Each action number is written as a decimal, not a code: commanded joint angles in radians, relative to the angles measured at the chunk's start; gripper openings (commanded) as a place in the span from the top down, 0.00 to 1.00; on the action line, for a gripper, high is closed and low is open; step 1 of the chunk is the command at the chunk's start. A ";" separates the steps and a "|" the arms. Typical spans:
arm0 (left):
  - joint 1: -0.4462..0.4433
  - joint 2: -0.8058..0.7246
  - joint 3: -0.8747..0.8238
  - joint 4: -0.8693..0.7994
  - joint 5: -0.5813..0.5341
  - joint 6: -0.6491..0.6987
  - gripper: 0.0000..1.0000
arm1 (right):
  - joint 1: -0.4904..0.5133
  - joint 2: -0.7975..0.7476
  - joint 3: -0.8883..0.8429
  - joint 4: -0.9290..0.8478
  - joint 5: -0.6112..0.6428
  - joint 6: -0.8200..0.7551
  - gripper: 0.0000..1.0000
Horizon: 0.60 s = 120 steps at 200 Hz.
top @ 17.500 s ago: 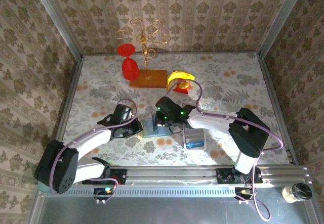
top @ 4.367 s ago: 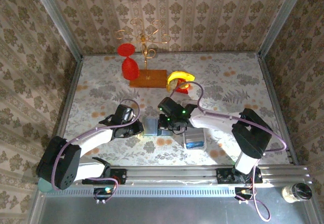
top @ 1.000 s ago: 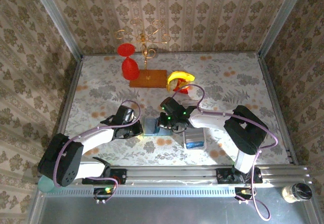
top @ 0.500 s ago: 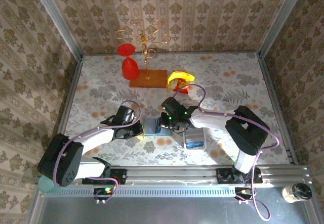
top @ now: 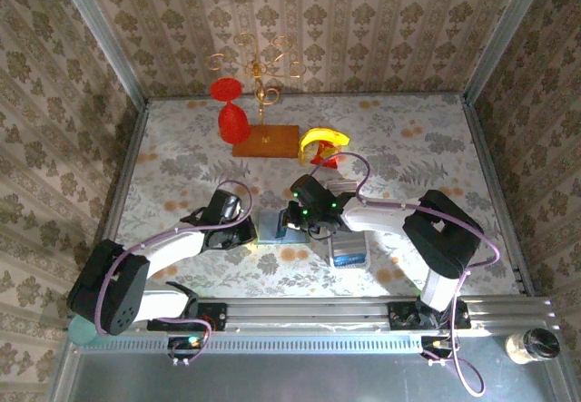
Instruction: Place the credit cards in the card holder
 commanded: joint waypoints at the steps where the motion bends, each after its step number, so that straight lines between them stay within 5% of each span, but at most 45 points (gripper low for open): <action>1: -0.013 -0.004 -0.020 -0.010 -0.007 -0.011 0.92 | -0.005 0.009 -0.020 0.049 0.000 0.028 1.00; 120: -0.021 0.001 -0.015 -0.008 -0.008 -0.014 0.93 | -0.004 0.009 -0.058 0.092 -0.033 0.104 1.00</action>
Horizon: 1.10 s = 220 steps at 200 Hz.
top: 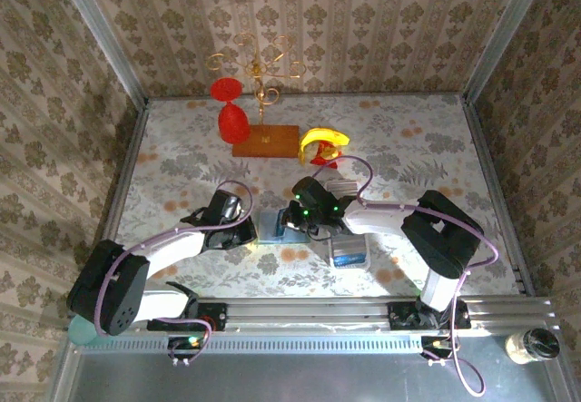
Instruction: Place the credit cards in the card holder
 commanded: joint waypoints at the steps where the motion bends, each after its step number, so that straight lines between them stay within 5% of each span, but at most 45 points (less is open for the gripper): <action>1: -0.015 0.002 -0.016 -0.008 0.000 -0.013 0.93 | -0.004 0.010 -0.016 -0.001 -0.028 0.030 1.00; 100: -0.020 -0.003 -0.022 -0.008 -0.004 -0.017 0.93 | -0.017 0.060 0.022 0.022 -0.101 0.009 0.97; 166: -0.023 -0.005 -0.024 -0.008 -0.006 -0.018 0.93 | -0.044 0.064 0.051 -0.062 -0.123 -0.054 0.67; 220: -0.025 -0.003 -0.025 -0.007 -0.007 -0.020 0.94 | -0.041 0.076 0.093 -0.157 -0.098 -0.110 0.66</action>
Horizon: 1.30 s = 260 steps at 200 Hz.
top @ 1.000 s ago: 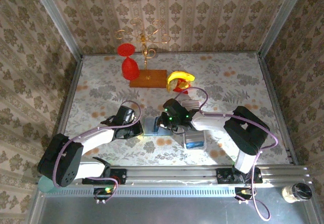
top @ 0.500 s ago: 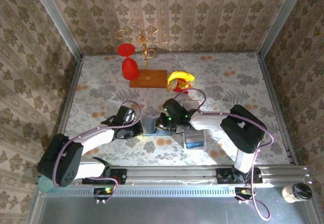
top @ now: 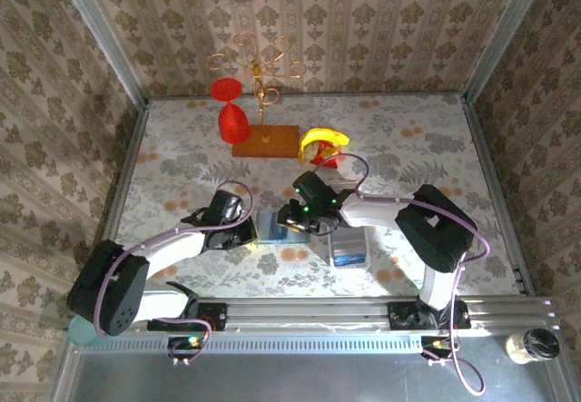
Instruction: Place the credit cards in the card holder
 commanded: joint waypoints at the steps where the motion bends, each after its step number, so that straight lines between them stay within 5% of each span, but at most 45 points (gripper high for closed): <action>1: -0.018 -0.001 -0.025 -0.006 0.004 -0.013 0.94 | 0.000 0.024 0.030 -0.074 0.011 -0.043 0.66; 70: -0.021 -0.002 -0.028 -0.004 0.004 -0.017 0.95 | 0.017 0.068 0.091 -0.090 -0.002 -0.056 0.76; 260: -0.026 -0.011 -0.024 -0.011 0.001 -0.016 0.95 | 0.051 0.114 0.217 -0.233 0.059 -0.116 0.75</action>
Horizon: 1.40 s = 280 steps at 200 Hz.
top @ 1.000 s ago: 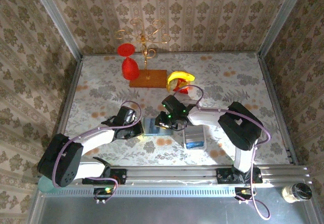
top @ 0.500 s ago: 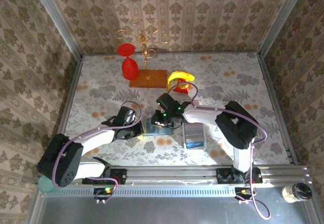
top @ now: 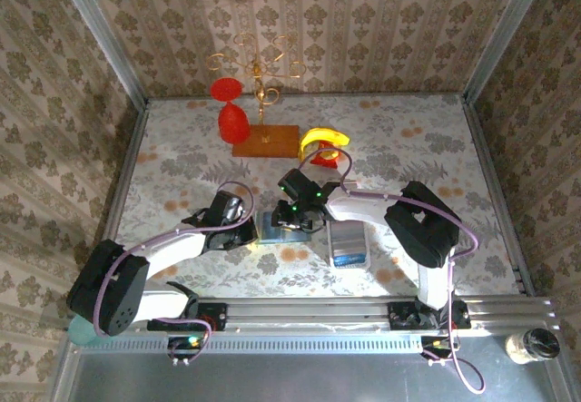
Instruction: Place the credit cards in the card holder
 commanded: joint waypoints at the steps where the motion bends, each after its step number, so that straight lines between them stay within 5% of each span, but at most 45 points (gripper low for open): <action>1: -0.013 -0.011 -0.019 -0.025 0.004 -0.005 0.95 | 0.009 0.030 0.046 -0.036 0.020 -0.016 0.75; 76: -0.013 -0.016 -0.027 -0.022 0.003 -0.008 0.95 | 0.027 0.060 0.093 -0.058 0.018 -0.018 0.75; 186: -0.014 -0.021 -0.030 -0.027 0.001 -0.004 0.95 | 0.041 -0.159 -0.091 -0.221 0.179 -0.003 0.52; 280: -0.014 -0.030 -0.034 -0.030 0.003 -0.006 0.95 | 0.043 -0.062 -0.030 -0.197 0.174 -0.005 0.53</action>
